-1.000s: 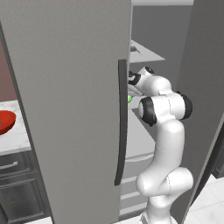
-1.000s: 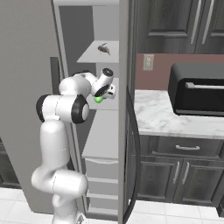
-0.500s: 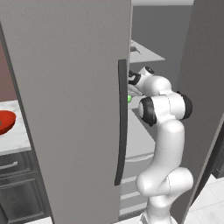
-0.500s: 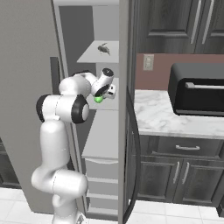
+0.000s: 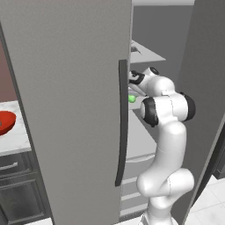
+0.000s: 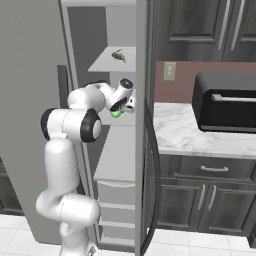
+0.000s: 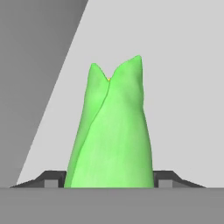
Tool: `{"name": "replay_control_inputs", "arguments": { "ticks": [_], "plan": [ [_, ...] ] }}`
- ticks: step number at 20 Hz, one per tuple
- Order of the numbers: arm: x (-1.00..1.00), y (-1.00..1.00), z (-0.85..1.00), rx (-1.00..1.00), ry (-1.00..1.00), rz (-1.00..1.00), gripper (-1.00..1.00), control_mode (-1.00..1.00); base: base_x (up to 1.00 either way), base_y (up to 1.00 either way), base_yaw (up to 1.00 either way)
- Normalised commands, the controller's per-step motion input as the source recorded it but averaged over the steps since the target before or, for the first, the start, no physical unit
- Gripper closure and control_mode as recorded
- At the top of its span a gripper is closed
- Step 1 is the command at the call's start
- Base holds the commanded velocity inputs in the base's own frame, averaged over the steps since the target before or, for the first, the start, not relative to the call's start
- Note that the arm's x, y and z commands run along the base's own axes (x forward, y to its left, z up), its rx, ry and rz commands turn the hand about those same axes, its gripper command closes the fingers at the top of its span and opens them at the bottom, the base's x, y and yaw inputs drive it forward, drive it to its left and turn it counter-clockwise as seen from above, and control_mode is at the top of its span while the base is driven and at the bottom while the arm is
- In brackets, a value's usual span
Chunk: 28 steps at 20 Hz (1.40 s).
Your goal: Take the fish, corn, and steak from the freezer and place them in the bowl on the counter.
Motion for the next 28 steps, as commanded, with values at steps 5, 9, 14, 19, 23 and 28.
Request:
{"name": "replay_control_inputs", "arguments": {
  "ticks": [5,9,14,19,23,28],
  "plan": [
    [-0.33,-0.03,0.00,0.00,-0.05,-0.03,1.00,-1.00,0.00,0.00,0.00],
    [-0.29,0.00,0.00,0.00,-0.02,-0.02,1.00,-1.00,0.00,0.00,0.00],
    [-0.37,0.00,0.00,0.00,0.00,-0.03,1.00,-1.00,0.00,0.00,0.00],
    [-0.62,0.00,0.02,0.00,-0.05,-0.03,1.00,-1.00,0.00,0.00,0.00],
    [-0.80,0.00,0.09,0.00,-0.05,-0.04,1.00,-1.00,0.00,0.00,0.00],
    [-0.90,0.00,0.21,0.00,-0.04,-0.06,1.00,-1.00,0.00,0.00,0.00]
  ]
}}
